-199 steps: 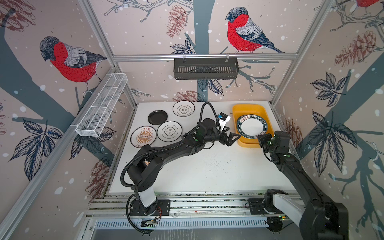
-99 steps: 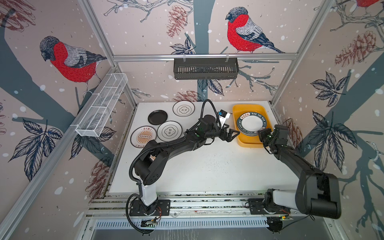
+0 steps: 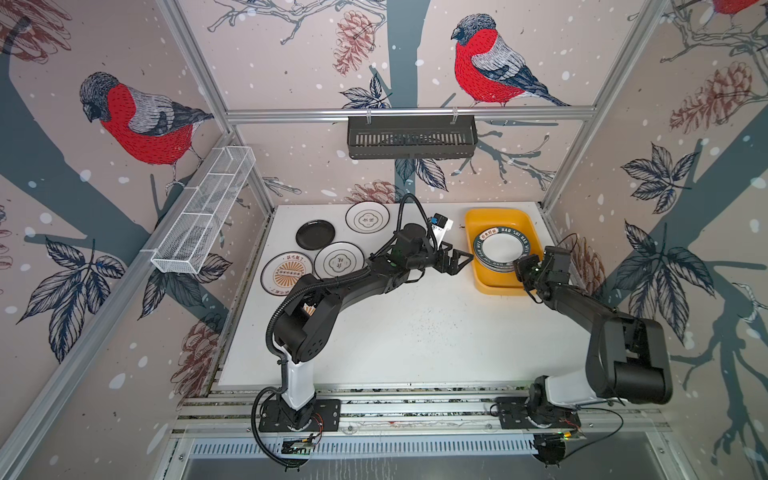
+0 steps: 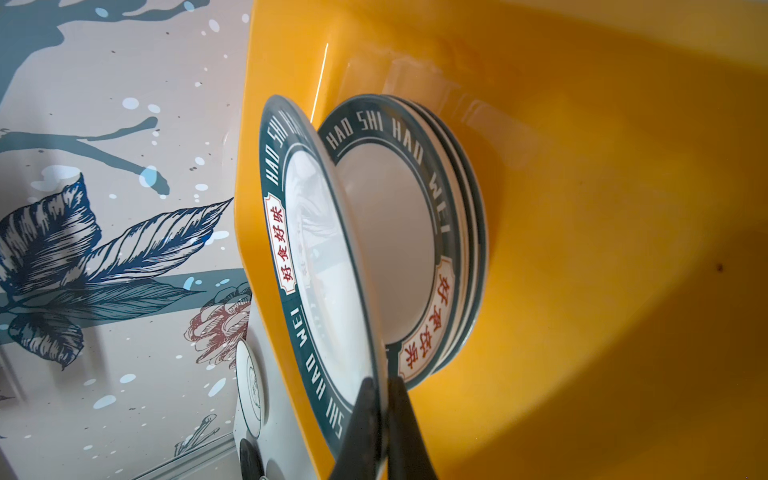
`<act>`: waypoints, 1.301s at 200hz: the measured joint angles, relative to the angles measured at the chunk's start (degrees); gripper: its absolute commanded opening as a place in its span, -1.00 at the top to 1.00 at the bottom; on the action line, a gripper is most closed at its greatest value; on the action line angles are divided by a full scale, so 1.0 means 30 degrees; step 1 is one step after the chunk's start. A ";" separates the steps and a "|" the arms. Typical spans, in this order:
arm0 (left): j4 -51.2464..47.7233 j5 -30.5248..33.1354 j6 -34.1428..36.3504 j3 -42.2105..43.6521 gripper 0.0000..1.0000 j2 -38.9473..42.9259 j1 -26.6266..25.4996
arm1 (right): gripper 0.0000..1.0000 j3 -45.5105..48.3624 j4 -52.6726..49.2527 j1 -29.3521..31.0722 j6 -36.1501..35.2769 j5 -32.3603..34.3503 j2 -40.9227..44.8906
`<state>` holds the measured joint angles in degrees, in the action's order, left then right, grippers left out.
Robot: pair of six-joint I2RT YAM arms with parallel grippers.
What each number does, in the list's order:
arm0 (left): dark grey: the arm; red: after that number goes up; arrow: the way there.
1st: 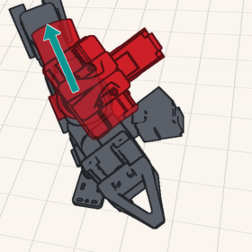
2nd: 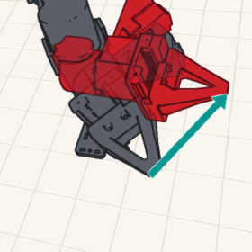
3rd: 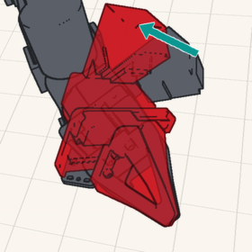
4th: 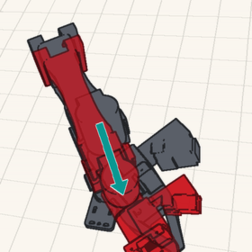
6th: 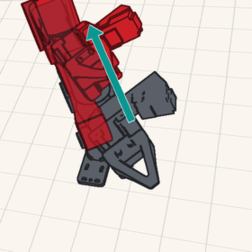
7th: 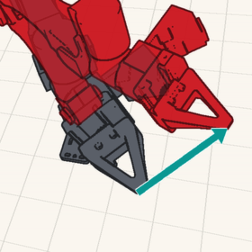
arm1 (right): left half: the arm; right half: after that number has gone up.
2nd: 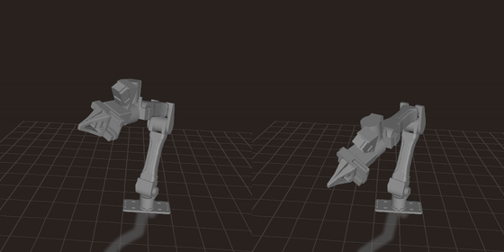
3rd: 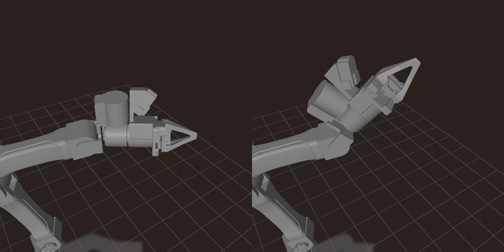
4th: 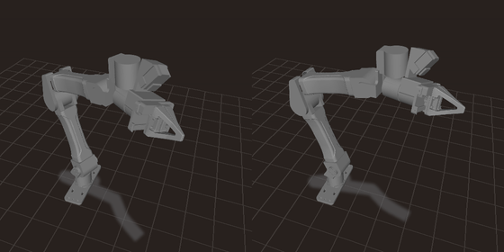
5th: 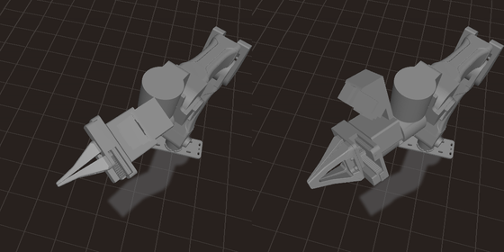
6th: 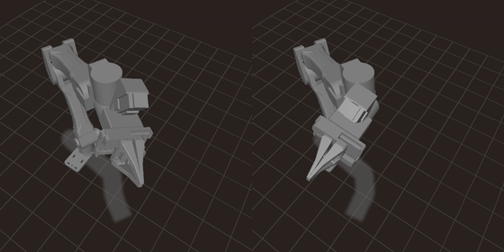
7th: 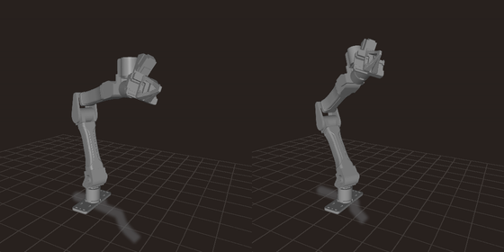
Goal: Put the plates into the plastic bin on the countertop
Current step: 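Lower the green plate onto the stack in the bin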
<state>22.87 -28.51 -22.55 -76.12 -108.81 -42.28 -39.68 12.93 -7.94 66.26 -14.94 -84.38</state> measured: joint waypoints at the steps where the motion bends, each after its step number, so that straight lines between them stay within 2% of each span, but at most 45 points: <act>1: 0.0000 -0.0007 0.0000 -0.0007 -0.93 -0.0022 0.0015 | 0.98 -0.0007 0.0000 0.0000 0.0000 0.0007 -0.0015; 121: 0.0000 -0.0466 -0.0525 -0.0765 -0.93 -0.1020 0.0794 | 0.96 -0.0707 0.0685 -0.0073 0.0372 -0.0102 -0.2127; 142: 0.0000 -0.0474 -0.0561 -0.0780 -0.93 -0.1056 0.0845 | 0.82 -0.0860 0.0816 -0.0087 0.0430 -0.0146 -0.2382; 194: 0.0007 -0.0466 -0.0590 -0.0743 -0.93 -0.1056 0.1064 | 0.78 -0.0882 0.0852 -0.0117 0.0488 -0.0146 -0.2528; 260: 0.0044 -0.0546 -0.0831 -0.0619 -0.93 -0.1035 0.1071 | 0.43 -0.0882 0.0685 -0.0117 0.0488 0.0007 -0.2492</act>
<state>23.00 -30.15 -25.04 -77.97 -111.92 -39.07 -42.33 14.98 -8.29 67.72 -14.92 -91.85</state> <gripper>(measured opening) 0.964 0.253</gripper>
